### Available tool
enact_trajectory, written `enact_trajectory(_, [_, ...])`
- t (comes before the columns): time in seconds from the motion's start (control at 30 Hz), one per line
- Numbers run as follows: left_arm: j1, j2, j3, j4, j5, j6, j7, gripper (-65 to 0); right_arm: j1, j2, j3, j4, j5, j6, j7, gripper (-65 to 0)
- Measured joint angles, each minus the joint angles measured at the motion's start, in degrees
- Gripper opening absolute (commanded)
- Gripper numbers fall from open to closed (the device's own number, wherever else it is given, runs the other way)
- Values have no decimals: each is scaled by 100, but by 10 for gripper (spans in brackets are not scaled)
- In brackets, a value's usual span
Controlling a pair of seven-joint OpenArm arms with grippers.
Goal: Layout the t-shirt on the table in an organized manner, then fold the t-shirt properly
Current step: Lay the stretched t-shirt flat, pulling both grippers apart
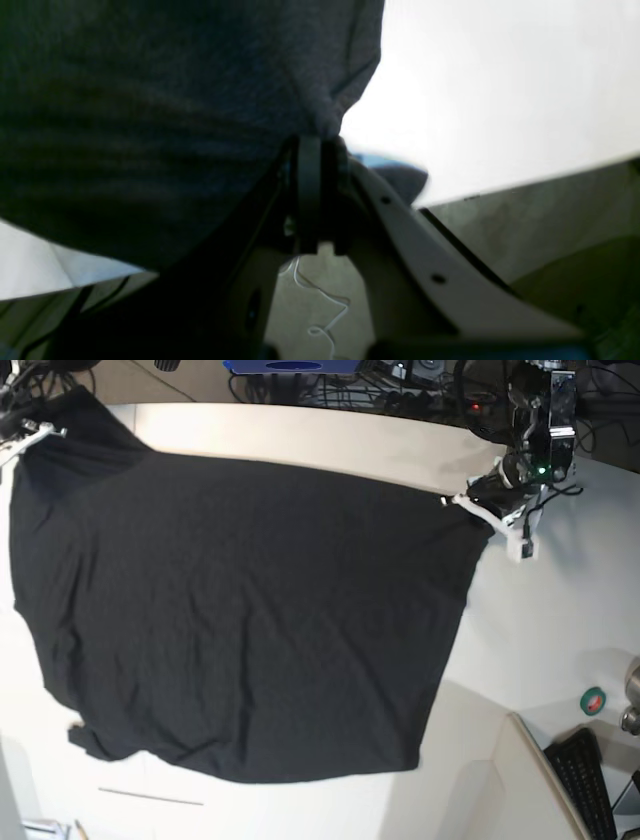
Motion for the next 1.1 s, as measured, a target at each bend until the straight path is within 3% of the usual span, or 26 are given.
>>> enact_trajectory(0.1, [282, 151, -595, 304, 28, 46, 4, -650, -219, -192, 37, 363, 42, 11, -24, -650])
enact_trajectory(0.2, [472, 146, -621, 629, 44, 46, 0, -650, -345, -382, 39, 649, 31, 28, -20, -650])
enact_trajectory(0.47, [520, 149, -601, 673, 31, 44, 0, -650, 149, -411, 26, -210, -13, -2, -42, -650])
enact_trajectory(0.53, [533, 146, -621, 671, 31, 44, 0, -650, 131, -409, 26, -212, -11, -2, -356, -650])
enact_trajectory(0.63, [538, 151, -621, 671, 31, 44, 2, -650, 101, -409, 55, -208, -13, 0, -758, -402])
enact_trajectory(0.67, [535, 146, -621, 660, 31, 44, -2, -650, 101, -433, 111, -173, 9, 2, -804, -362])
enact_trajectory(0.87, [533, 149, -632, 400, 33, 46, 2, -650, 138, -608, 988, 275, 424, 164, -511, -372])
enact_trajectory(1.1, [516, 146, -634, 389, 46, 46, -2, -650, 911, -50, 1023, -686, 527, 262, -269, -369])
